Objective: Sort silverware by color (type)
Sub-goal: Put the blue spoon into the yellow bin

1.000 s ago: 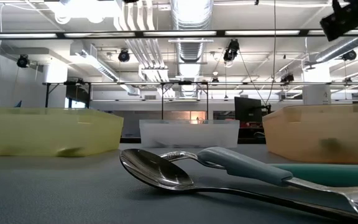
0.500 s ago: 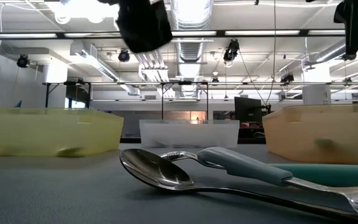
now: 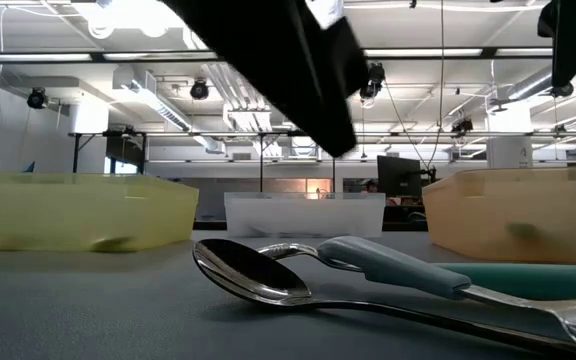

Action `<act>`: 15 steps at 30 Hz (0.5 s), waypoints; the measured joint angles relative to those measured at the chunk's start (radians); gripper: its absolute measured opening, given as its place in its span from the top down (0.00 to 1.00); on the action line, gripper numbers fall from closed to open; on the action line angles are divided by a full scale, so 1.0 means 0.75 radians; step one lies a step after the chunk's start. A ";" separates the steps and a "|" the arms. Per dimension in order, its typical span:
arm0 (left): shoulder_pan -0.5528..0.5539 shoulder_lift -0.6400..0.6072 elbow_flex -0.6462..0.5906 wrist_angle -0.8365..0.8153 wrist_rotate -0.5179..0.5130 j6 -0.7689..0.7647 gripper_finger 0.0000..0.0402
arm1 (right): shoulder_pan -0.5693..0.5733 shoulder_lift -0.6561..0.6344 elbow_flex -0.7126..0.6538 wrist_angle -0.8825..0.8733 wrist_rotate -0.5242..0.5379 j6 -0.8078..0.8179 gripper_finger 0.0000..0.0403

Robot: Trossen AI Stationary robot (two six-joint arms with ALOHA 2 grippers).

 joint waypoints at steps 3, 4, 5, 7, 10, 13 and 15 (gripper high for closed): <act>-0.009 0.096 0.139 -0.131 0.006 0.197 0.63 | 0.001 0.000 0.000 0.001 -0.018 0.063 0.55; -0.015 0.130 0.195 -0.184 0.005 0.252 0.63 | 0.001 0.000 0.000 -0.001 -0.031 0.083 0.55; -0.020 0.160 0.247 -0.237 0.003 0.302 0.64 | 0.001 0.000 0.004 -0.001 -0.049 0.092 0.55; -0.030 0.229 0.362 -0.354 -0.002 0.387 0.67 | 0.001 0.000 0.011 -0.002 -0.081 0.113 0.55; -0.039 0.331 0.520 -0.477 -0.003 0.465 0.71 | 0.007 0.000 0.017 -0.006 -0.097 0.149 0.55; -0.042 0.424 0.664 -0.540 -0.006 0.490 0.74 | 0.021 0.000 0.027 -0.006 -0.096 0.172 0.56; -0.043 0.478 0.759 -0.583 -0.007 0.499 0.76 | 0.035 0.000 0.028 -0.005 -0.096 0.189 0.56</act>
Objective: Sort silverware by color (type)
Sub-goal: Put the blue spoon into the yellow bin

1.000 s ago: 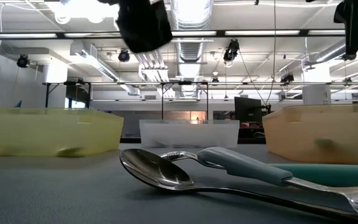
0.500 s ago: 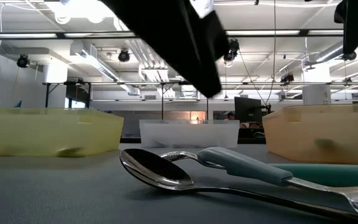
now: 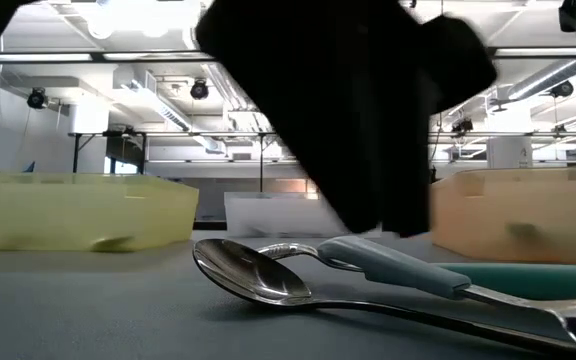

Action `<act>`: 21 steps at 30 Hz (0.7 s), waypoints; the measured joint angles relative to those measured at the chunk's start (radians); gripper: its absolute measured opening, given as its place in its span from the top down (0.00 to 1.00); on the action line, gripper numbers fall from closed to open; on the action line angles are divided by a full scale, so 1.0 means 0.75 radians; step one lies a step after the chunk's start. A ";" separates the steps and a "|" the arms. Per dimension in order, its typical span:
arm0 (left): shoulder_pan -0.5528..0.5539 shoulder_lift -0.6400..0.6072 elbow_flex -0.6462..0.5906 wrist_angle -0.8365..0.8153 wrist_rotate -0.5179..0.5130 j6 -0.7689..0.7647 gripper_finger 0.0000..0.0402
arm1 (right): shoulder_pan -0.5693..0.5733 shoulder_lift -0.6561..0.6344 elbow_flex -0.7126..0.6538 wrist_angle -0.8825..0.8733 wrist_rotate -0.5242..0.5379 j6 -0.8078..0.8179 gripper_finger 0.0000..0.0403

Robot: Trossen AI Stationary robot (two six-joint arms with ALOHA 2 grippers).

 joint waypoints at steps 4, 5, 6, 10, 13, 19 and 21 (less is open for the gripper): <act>-0.001 0.076 0.169 -0.067 -0.060 0.038 0.79 | 0.026 0.000 -0.001 -0.005 0.000 -0.012 0.56; -0.002 0.078 0.169 -0.057 -0.085 0.039 0.79 | 0.029 0.000 -0.002 -0.005 0.000 -0.019 0.56; -0.001 0.075 0.152 -0.043 -0.095 0.040 0.79 | 0.031 0.000 -0.002 -0.007 0.000 -0.027 0.56; 0.009 0.076 0.109 -0.074 -0.127 0.050 0.80 | 0.036 -0.001 -0.002 -0.014 0.000 -0.062 0.56; 0.015 0.075 0.073 -0.042 -0.214 0.070 0.80 | 0.036 -0.001 -0.002 -0.014 0.000 -0.083 0.56; 0.034 0.074 0.023 -0.009 -0.287 0.073 0.80 | 0.037 -0.001 -0.003 -0.015 0.001 -0.131 0.56; 0.039 0.073 0.001 -0.004 -0.290 0.052 0.80 | 0.037 -0.001 -0.003 -0.015 0.005 -0.141 0.56</act>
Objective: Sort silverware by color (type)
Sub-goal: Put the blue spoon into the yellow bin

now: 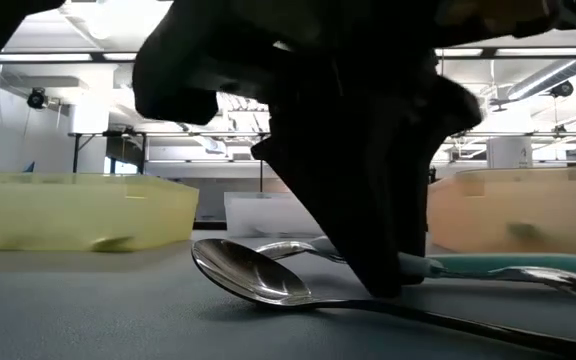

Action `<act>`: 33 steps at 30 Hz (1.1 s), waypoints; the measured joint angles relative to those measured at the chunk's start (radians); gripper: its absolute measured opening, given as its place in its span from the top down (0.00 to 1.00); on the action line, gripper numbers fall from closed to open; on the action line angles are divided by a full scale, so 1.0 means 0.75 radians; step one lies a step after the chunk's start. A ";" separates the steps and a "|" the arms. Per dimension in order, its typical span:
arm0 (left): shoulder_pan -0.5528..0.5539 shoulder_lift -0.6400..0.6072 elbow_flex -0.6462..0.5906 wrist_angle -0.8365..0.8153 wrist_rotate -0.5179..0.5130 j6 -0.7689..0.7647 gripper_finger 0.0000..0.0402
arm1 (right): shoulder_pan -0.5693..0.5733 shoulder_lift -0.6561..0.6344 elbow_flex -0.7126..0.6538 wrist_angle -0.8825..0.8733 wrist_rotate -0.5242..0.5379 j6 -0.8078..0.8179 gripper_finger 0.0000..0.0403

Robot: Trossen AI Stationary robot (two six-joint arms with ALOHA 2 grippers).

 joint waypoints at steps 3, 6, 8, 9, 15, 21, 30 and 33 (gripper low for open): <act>0.002 -0.005 -0.026 0.011 -0.004 -0.107 0.80 | 0.000 0.000 0.000 0.000 0.004 -0.022 0.56; 0.001 -0.007 -0.028 0.006 -0.010 -0.216 0.84 | 0.000 0.000 0.000 -0.003 0.006 -0.033 0.56; 0.001 -0.005 -0.011 -0.011 -0.006 -0.249 0.89 | 0.000 0.000 0.000 -0.005 0.006 -0.047 0.56; 0.001 -0.003 0.000 -0.020 -0.007 -0.258 0.92 | -0.001 0.000 0.000 -0.005 0.007 -0.051 0.56; 0.013 0.006 0.082 -0.102 -0.011 -0.331 0.94 | -0.001 0.000 0.000 -0.006 0.006 -0.058 0.56; 0.015 -0.016 0.148 -0.267 -0.011 -0.406 0.94 | 0.006 0.000 0.000 -0.010 0.005 -0.036 0.56; 0.055 -0.118 0.147 -0.523 -0.018 -0.451 0.93 | 0.075 0.000 -0.001 -0.008 0.012 -0.040 0.56; 0.095 -0.173 0.147 -0.603 -0.020 -0.497 0.93 | 0.115 0.000 -0.001 -0.006 0.064 -0.037 0.56</act>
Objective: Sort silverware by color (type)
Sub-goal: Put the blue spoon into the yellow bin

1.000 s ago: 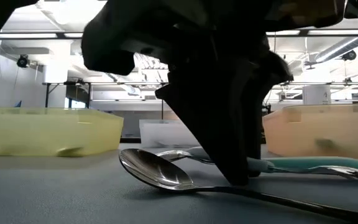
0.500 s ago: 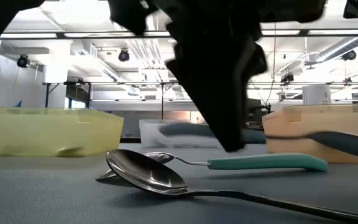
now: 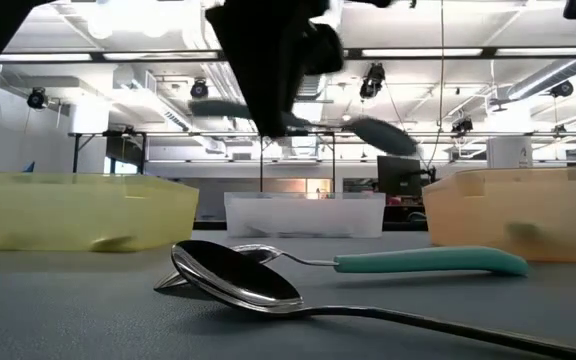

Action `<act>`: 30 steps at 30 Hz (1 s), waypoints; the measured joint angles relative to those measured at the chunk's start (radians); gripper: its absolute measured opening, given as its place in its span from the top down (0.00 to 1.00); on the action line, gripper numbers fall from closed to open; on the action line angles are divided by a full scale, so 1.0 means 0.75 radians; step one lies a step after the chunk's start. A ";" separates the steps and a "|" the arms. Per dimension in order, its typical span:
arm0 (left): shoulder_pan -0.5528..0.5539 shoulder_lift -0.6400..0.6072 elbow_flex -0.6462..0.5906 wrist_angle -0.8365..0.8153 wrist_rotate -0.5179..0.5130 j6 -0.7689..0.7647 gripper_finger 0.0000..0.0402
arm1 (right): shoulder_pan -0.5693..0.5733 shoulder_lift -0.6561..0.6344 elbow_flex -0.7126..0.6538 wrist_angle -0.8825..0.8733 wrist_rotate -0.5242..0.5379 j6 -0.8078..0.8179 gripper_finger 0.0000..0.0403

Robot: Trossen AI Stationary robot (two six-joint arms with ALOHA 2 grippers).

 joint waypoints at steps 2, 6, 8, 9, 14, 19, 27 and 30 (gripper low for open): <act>0.025 -0.043 -0.007 -0.073 -0.011 -0.026 0.94 | 0.029 0.000 -0.002 0.002 0.040 0.001 0.56; 0.049 -0.181 -0.125 -0.131 -0.072 -0.104 0.93 | 0.090 -0.001 -0.014 0.004 0.131 0.023 0.56; 0.054 -0.303 -0.259 -0.110 -0.074 -0.148 0.93 | 0.113 -0.001 -0.019 0.007 0.180 0.044 0.56; 0.058 -0.373 -0.345 -0.087 -0.088 -0.179 0.93 | 0.121 -0.001 -0.023 0.007 0.200 0.050 0.56; 0.105 -0.782 -0.878 0.042 -0.176 -0.415 0.93 | 0.130 -0.001 -0.032 0.010 0.244 0.051 0.56; 0.141 -1.188 -1.377 0.203 -0.179 -0.722 0.93 | 0.118 -0.001 -0.033 0.012 0.325 0.047 0.56; 0.142 -1.635 -1.917 0.360 -0.245 -0.880 0.93 | 0.037 -0.001 -0.033 0.160 0.411 0.060 0.56; 0.142 -1.731 -2.044 0.384 -0.245 -0.880 0.91 | 0.000 -0.001 -0.033 0.270 0.432 0.054 0.56</act>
